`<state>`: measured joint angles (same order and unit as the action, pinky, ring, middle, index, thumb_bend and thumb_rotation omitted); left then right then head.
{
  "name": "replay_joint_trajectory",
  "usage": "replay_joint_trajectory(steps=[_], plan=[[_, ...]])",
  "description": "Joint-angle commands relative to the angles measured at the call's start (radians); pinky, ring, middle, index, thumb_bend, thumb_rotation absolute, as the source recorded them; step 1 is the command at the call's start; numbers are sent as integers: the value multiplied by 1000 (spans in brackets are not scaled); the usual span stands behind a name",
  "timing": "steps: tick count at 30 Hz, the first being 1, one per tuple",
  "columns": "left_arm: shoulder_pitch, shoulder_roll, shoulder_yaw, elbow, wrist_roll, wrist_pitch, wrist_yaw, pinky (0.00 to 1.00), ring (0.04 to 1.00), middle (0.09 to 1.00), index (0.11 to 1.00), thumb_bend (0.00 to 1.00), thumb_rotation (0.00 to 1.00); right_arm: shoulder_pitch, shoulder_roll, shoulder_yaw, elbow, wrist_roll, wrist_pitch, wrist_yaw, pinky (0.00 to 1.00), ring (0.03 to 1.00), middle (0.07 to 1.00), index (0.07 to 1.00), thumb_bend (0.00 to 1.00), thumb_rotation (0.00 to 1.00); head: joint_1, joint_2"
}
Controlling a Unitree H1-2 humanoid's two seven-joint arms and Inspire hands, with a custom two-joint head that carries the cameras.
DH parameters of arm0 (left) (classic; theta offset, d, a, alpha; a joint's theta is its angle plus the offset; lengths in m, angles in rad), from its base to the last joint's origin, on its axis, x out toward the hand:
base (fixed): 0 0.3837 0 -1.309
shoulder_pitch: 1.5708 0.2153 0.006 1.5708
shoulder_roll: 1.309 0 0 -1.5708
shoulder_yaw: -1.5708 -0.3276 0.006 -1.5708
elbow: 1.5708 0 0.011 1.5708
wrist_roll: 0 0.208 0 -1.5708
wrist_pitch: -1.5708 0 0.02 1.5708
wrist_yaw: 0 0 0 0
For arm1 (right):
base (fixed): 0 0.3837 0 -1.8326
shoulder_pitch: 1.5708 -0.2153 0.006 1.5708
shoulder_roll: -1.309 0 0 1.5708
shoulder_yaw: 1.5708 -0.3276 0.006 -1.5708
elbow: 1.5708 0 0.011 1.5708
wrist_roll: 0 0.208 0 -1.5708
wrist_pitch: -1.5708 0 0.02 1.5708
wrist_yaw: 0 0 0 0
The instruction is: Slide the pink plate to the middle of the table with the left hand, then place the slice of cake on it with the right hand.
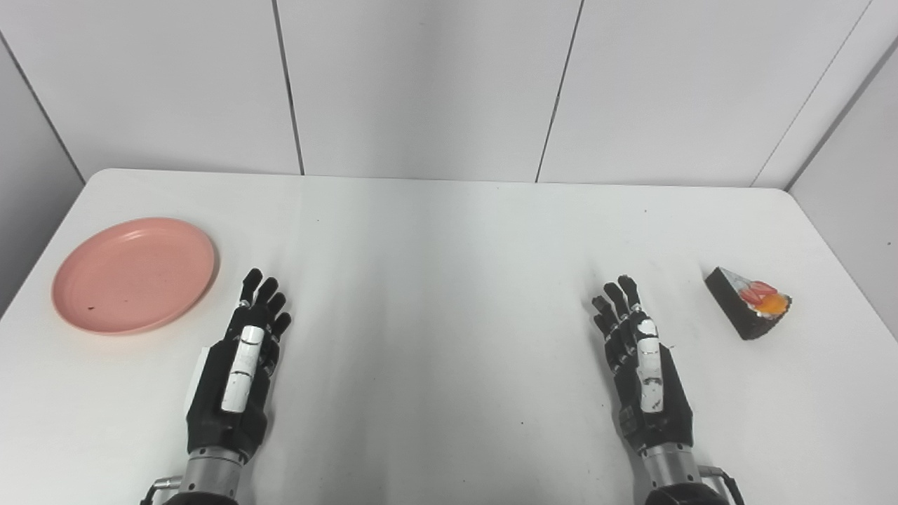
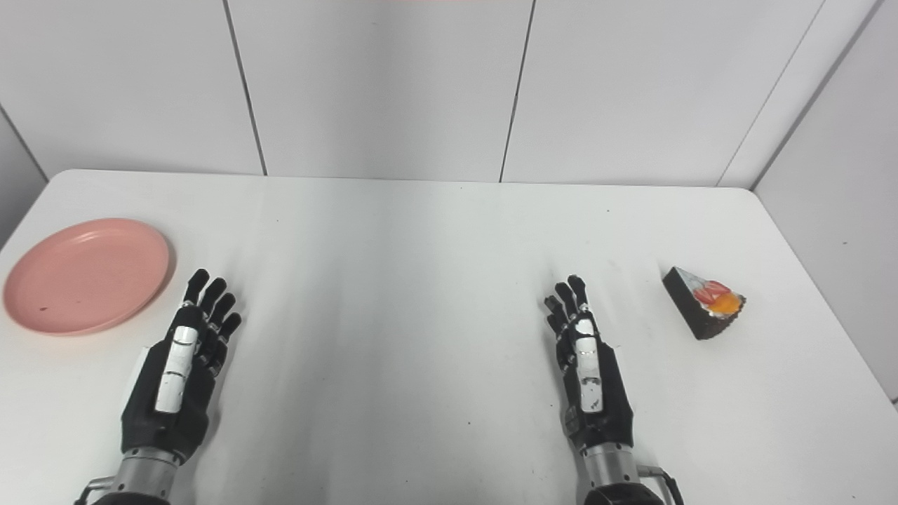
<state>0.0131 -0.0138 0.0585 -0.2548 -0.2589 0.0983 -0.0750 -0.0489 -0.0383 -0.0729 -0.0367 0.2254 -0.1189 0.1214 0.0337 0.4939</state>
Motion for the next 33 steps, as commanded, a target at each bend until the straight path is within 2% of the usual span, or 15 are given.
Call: replay_joint_trajectory(steps=[1,8,15,22,33], plan=[[-12,13,-10,-35,23,-29,-6,1000,1000,1000,1000,804,767,3,6,3,-29,6,-31,4,985,937,956,976,774,949,-4,12],[19,43,-35,-96,40,-23,-29,1000,1000,1000,1000,849,817,40,5,11,-104,5,-8,-1,990,939,955,967,771,960,-3,49],[28,57,-51,-140,24,17,-35,1000,1000,1000,1000,863,806,52,-2,19,-147,14,26,-1,984,941,947,953,780,961,6,70],[15,70,-64,-129,34,29,-47,1000,1000,1000,1000,917,834,39,-10,24,-141,18,20,1,966,939,935,912,781,950,7,52],[14,68,-62,-121,29,25,-41,1000,1000,1000,1000,923,837,39,-8,24,-140,18,22,-6,960,932,922,878,795,933,9,39]])
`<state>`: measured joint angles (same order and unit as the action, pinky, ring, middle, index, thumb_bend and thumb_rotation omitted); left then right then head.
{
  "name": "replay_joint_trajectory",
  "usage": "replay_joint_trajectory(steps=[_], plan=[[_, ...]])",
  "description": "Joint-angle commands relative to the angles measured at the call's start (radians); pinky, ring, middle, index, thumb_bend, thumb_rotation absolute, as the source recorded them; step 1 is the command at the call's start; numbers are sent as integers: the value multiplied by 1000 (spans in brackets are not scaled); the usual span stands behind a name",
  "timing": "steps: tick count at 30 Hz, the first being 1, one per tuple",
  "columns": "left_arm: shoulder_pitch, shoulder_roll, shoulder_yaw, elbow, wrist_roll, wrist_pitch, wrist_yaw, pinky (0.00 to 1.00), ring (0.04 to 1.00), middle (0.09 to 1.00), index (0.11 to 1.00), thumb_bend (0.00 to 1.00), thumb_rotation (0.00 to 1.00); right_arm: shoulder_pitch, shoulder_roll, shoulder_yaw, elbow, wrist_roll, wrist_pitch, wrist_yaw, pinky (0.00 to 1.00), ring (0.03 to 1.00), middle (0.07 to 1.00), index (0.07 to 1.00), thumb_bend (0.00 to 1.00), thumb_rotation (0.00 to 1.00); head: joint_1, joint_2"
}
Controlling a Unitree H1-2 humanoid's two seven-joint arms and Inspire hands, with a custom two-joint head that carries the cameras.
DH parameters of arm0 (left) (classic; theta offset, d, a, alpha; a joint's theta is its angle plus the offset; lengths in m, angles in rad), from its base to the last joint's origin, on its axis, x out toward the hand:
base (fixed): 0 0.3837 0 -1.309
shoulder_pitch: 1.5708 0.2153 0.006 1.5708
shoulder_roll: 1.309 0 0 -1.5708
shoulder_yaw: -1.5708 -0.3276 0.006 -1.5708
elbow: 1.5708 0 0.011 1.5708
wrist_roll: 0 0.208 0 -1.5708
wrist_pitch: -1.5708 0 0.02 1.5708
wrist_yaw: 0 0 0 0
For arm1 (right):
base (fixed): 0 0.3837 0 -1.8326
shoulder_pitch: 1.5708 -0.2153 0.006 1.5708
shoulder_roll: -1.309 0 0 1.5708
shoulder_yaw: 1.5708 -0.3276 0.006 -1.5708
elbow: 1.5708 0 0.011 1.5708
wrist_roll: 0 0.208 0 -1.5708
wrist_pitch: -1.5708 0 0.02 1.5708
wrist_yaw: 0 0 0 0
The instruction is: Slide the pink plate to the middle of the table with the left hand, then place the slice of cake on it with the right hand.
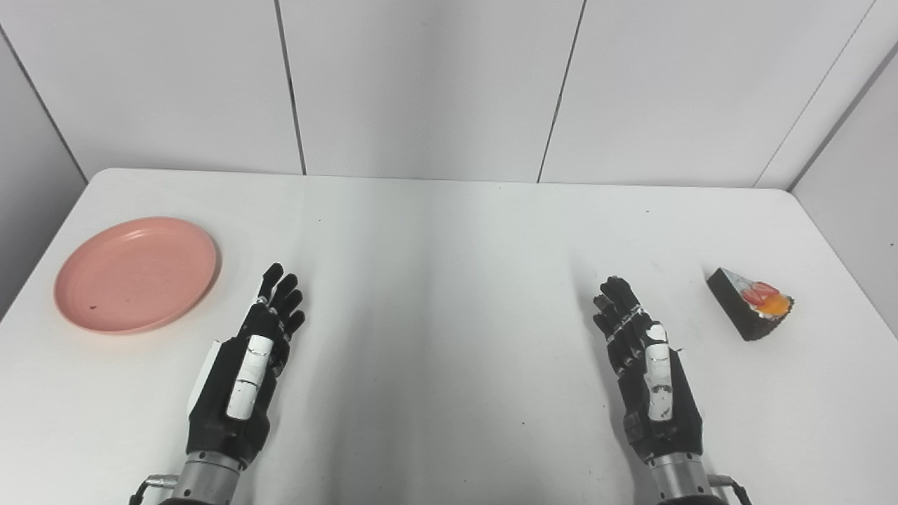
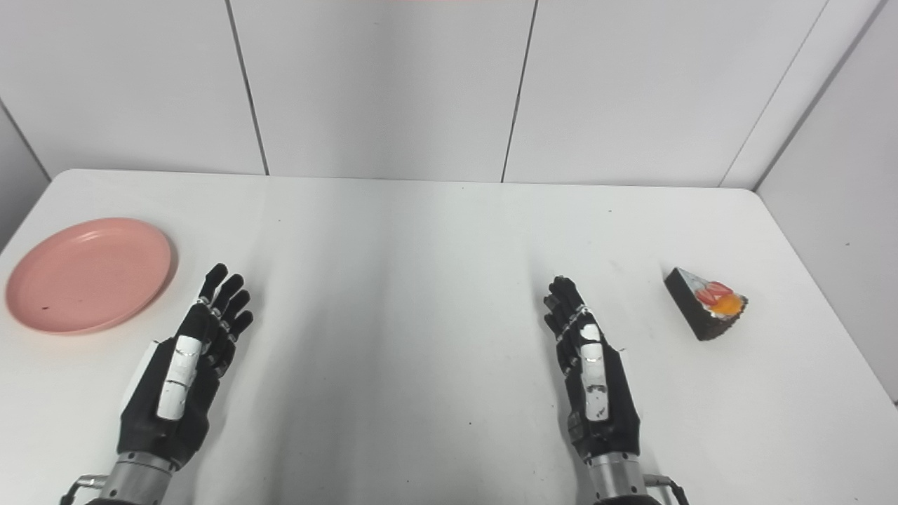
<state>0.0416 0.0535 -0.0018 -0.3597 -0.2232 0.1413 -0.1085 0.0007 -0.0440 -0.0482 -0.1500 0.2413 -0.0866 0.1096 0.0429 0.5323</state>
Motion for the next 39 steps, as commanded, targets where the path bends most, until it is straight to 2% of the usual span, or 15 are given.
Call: replay_joint_trajectory(steps=[1,12,19,23,28,32,39], plan=[[-14,2,-2,-16,-5,-20,-9,1000,1000,1000,1000,922,838,-10,-2,0,-27,3,-11,6,960,931,921,876,796,931,0,-1],[-13,-1,-5,-8,-2,-31,-11,1000,1000,1000,1000,905,839,-9,-4,-1,-21,4,-25,9,929,888,870,827,801,919,7,-6],[-10,-6,-5,-20,1,-22,-3,1000,1000,1000,1000,904,841,-8,-2,-6,-34,13,-14,3,918,880,857,800,778,889,9,16],[-10,-7,-9,-22,53,-37,15,1000,1000,1000,1000,861,865,-8,-7,-4,-41,16,-1,5,924,886,870,815,776,893,7,21],[-14,-10,-16,-6,126,-70,33,1000,1000,1000,1000,767,909,-16,-15,-2,-26,16,-3,12,955,926,937,903,773,912,7,15],[-16,-12,-17,3,125,-70,29,1000,1000,1000,1000,772,935,-22,-30,3,0,2,-25,26,985,946,963,966,758,945,8,12],[-16,-18,-6,6,94,-64,29,1000,1000,1000,1000,824,916,-23,-28,3,0,0,-12,20,985,949,961,964,784,937,4,12]])
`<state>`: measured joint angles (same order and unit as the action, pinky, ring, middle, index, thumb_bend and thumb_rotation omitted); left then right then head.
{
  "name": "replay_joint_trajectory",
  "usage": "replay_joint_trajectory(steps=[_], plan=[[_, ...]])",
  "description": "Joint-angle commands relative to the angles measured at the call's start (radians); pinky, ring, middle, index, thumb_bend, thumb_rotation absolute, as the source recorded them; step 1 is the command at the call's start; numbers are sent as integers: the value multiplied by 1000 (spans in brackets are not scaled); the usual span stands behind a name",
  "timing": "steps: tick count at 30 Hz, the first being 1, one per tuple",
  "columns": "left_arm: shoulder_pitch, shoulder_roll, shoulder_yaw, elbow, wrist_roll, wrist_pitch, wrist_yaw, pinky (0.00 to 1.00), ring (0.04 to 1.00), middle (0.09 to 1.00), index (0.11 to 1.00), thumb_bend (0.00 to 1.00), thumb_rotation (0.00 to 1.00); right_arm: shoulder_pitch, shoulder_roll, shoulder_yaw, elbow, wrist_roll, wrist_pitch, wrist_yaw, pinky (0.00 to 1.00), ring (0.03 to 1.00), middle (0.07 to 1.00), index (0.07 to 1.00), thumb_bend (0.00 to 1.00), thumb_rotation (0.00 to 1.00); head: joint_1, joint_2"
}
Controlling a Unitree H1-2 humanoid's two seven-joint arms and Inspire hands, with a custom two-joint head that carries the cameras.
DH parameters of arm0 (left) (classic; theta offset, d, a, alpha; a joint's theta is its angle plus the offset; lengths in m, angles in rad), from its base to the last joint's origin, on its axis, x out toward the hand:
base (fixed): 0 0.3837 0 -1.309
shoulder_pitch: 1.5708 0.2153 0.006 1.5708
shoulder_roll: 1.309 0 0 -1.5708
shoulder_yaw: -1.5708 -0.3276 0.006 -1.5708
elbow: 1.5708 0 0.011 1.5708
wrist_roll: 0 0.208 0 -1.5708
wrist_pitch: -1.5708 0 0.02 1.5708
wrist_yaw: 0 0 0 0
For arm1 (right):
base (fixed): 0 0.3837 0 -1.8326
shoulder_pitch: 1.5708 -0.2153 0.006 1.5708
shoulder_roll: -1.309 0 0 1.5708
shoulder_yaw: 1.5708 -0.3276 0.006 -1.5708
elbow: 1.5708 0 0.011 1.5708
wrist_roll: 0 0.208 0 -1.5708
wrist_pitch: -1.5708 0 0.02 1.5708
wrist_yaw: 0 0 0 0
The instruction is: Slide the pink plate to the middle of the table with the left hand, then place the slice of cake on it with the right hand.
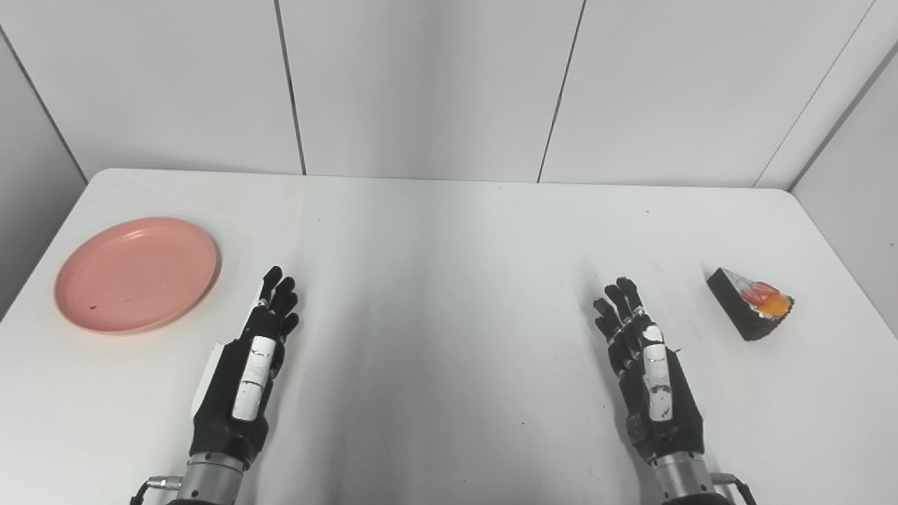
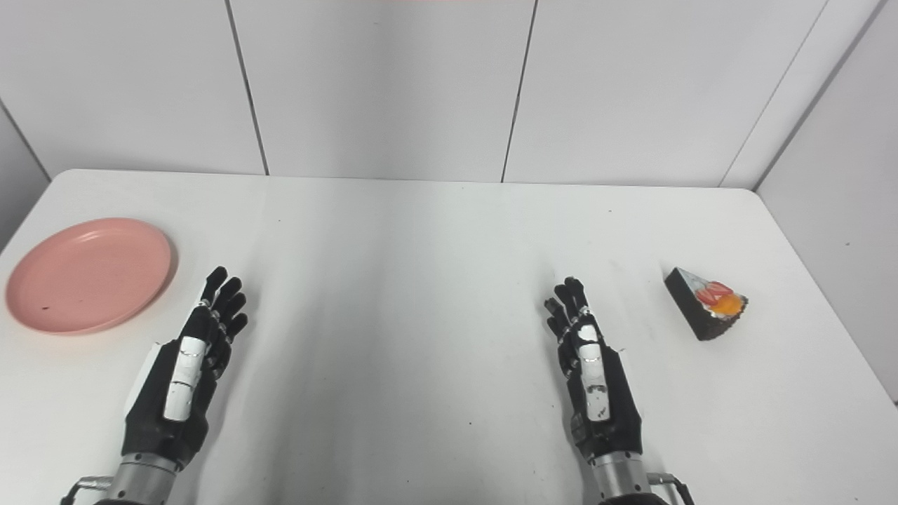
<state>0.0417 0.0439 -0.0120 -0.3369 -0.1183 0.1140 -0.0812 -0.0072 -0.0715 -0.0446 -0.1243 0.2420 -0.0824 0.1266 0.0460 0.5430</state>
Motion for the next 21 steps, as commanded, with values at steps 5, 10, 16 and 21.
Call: replay_joint_trajectory(steps=[5,10,16,21], plan=[[-13,-11,5,-23,-12,-36,0,1000,1000,1000,1000,831,915,-15,-3,-2,-24,5,-20,9,999,958,972,980,773,960,0,11],[-15,-11,7,-17,-7,-41,-1,1000,1000,1000,1000,838,915,-20,-6,-3,-4,5,-35,15,1000,972,999,1000,771,982,0,6],[-14,-12,10,-19,-3,-31,0,1000,1000,1000,1000,834,919,-21,-6,-4,5,8,-39,20,1000,971,1000,1000,782,981,-3,4],[-14,-15,12,-25,5,-21,6,1000,1000,1000,1000,825,909,-18,-5,-2,-6,5,-32,19,1000,970,1000,1000,769,987,-1,6]])
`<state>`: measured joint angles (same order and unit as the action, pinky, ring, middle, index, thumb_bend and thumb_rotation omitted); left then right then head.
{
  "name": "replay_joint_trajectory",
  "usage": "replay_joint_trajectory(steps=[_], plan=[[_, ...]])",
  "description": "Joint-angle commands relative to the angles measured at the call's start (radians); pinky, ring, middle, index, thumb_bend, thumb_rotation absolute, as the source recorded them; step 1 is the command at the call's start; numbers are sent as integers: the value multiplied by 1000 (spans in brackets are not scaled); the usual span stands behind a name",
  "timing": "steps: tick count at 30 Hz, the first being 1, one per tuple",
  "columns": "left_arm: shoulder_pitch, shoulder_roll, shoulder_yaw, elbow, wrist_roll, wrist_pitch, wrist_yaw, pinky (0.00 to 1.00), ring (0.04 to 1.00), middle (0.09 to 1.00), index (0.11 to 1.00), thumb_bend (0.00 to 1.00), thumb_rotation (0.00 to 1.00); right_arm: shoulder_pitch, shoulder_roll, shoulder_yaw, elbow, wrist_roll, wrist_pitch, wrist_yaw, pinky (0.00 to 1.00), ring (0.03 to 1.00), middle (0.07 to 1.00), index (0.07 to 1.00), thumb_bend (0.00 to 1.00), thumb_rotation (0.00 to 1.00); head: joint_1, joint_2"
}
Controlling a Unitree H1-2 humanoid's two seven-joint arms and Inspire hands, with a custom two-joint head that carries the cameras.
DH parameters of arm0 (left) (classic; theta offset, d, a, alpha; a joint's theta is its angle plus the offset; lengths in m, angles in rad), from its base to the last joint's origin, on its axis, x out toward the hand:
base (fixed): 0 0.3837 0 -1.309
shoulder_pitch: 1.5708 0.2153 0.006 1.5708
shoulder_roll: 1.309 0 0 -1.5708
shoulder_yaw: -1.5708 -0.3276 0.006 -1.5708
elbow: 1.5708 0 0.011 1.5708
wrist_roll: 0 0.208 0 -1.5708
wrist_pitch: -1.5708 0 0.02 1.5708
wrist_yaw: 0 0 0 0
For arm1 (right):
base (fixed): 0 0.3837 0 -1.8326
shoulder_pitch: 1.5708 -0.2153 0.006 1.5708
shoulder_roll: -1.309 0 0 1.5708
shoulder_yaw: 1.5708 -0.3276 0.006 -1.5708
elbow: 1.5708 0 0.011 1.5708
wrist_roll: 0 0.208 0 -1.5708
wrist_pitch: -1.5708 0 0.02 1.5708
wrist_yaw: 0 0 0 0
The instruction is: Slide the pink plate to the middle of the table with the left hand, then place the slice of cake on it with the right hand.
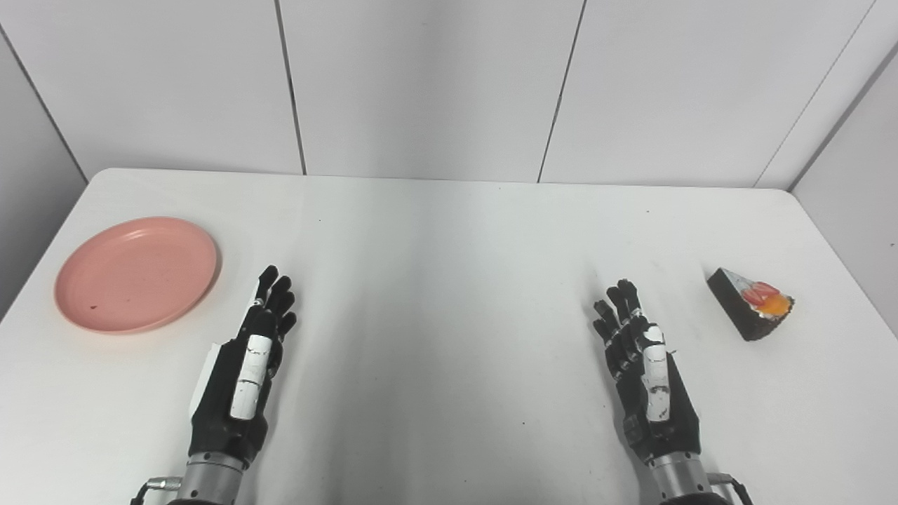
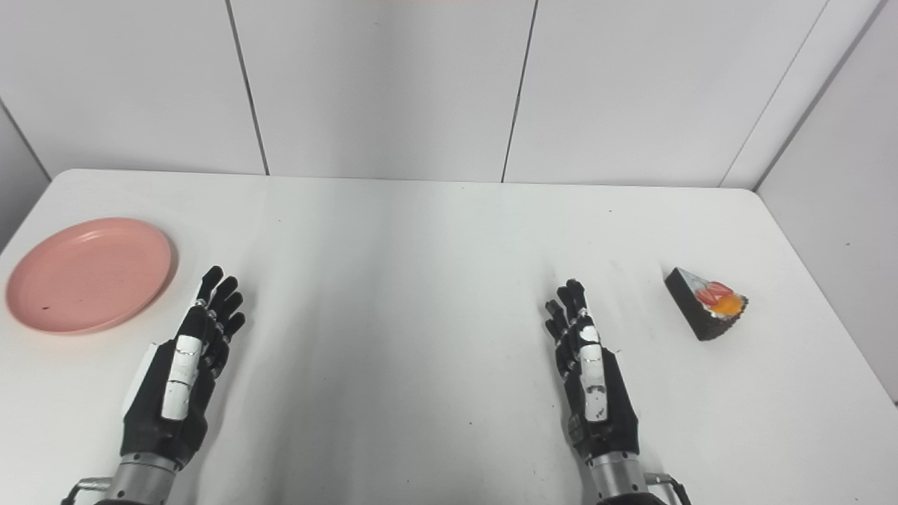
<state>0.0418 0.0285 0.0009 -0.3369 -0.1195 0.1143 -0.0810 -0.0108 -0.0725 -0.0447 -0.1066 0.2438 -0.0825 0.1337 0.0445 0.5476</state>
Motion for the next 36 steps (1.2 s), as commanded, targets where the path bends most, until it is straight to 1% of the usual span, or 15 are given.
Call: replay_joint_trajectory(steps=[1,6,10,15,24,36], plan=[[-14,-1,-1,-26,8,-21,7,1000,1000,1000,1000,823,908,-15,-4,-2,-25,3,-30,11,1000,970,1000,1000,768,988,1,1],[-17,-4,0,-24,15,-18,8,1000,1000,1000,1000,805,905,-16,-1,-2,-29,7,-16,7,1000,964,996,1000,774,976,-1,0],[-18,-3,1,-23,15,-14,8,1000,1000,1000,1000,763,905,-16,1,0,-36,2,-11,3,1000,961,993,998,775,977,0,0],[-22,0,1,-17,18,-17,6,1000,1000,1000,1000,741,906,-21,2,1,-36,1,-4,-1,1000,964,993,993,775,976,0,-2],[-24,2,2,-5,11,-26,1,1000,1000,1000,1000,793,886,-23,0,0,-22,-1,-13,0,1000,967,999,995,781,974,-2,-8],[-22,4,0,-11,12,-19,0,994,1000,1000,1000,787,892,-22,5,-1,-36,1,2,-8,992,946,975,970,777,959,1,-4]])
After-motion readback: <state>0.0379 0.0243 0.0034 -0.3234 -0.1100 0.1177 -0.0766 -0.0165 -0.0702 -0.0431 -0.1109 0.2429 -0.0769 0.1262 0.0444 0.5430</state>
